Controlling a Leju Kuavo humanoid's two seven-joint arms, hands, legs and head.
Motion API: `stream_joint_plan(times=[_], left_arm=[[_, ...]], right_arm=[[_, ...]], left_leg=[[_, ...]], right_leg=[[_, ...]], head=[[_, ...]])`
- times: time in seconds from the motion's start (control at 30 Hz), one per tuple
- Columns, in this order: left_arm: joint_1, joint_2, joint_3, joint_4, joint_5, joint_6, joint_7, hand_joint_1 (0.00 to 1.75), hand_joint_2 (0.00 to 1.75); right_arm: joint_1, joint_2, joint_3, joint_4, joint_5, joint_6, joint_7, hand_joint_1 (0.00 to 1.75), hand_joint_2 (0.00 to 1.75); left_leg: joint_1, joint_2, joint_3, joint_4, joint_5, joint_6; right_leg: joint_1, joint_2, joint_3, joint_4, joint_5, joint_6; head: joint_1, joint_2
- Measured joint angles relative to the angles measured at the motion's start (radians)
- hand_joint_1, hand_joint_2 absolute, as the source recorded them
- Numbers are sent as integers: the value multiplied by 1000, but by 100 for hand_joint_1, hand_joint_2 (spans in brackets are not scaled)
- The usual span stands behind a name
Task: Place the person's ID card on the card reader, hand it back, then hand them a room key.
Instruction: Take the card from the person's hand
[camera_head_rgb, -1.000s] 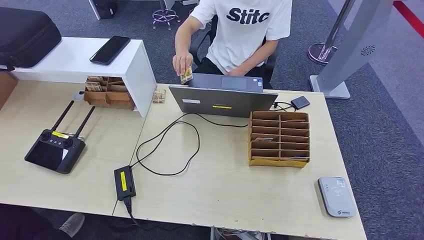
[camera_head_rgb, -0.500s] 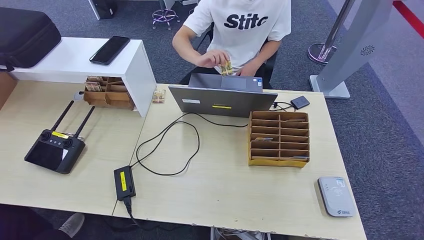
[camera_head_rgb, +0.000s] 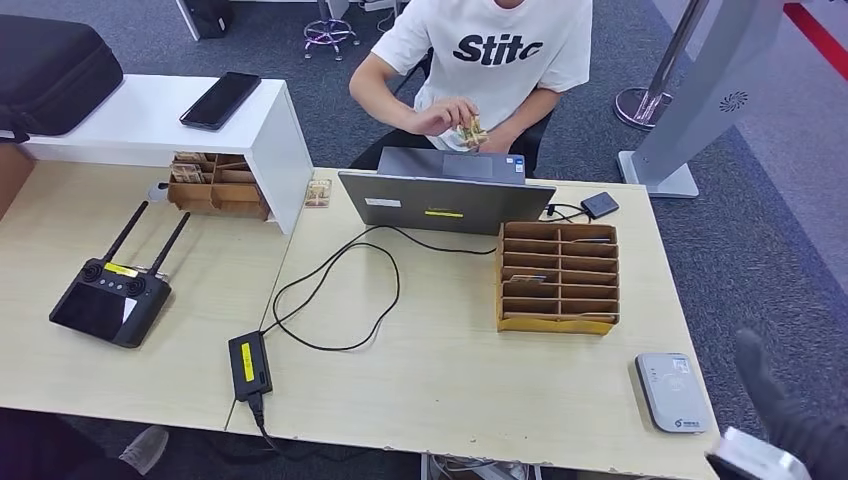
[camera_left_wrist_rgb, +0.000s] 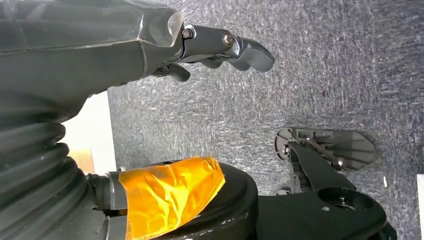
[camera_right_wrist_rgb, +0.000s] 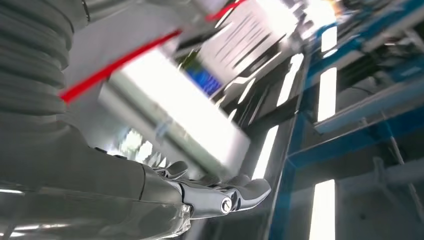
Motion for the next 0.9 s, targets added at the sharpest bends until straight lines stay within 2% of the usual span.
stream_joint_plan(times=[0.07,0.1,0.23,0.37,0.5,0.7,0.8,0.9], left_arm=[[-1,2,-4,0,-9,-7,2,0,175],[-2,3,-8,0,-12,-10,4,0,175],[-5,8,-24,0,-30,-22,11,0,175],[-9,11,-37,0,-60,-29,16,0,175],[-12,11,-42,0,-96,-31,20,0,175],[-16,14,-43,0,-140,-40,29,0,175],[-17,15,-44,0,-149,-43,32,0,175],[-18,15,-44,0,-151,-44,33,0,175]], right_arm=[[-62,-70,59,72,151,-35,90,0,175],[-96,-104,87,110,182,-33,120,0,175],[-247,-220,174,275,195,25,186,0,175],[-407,-300,238,451,210,75,225,0,175],[-552,-329,289,619,226,117,255,0,175],[-770,-344,342,917,243,148,310,0,175],[-845,-345,353,1036,248,145,326,0,175],[-879,-344,356,1112,243,137,328,0,175]], left_leg=[[0,0,0,0,1,1],[0,0,0,0,1,2],[-1,0,0,1,3,2],[-1,0,0,1,4,3],[-1,0,0,1,4,3],[-1,-1,0,1,4,3],[-1,-1,0,1,4,3],[-1,-2,-1,1,4,3]], right_leg=[[-1,0,0,0,1,1],[-1,0,0,0,1,1],[-1,0,0,0,3,1],[-1,0,0,0,4,1],[-1,0,0,0,4,1],[-1,-1,0,1,4,1],[-1,-1,0,1,4,1],[-1,-2,0,1,4,1]], head=[[0,0],[0,0],[0,0],[0,0],[0,0],[0,0],[0,0],[0,0]])
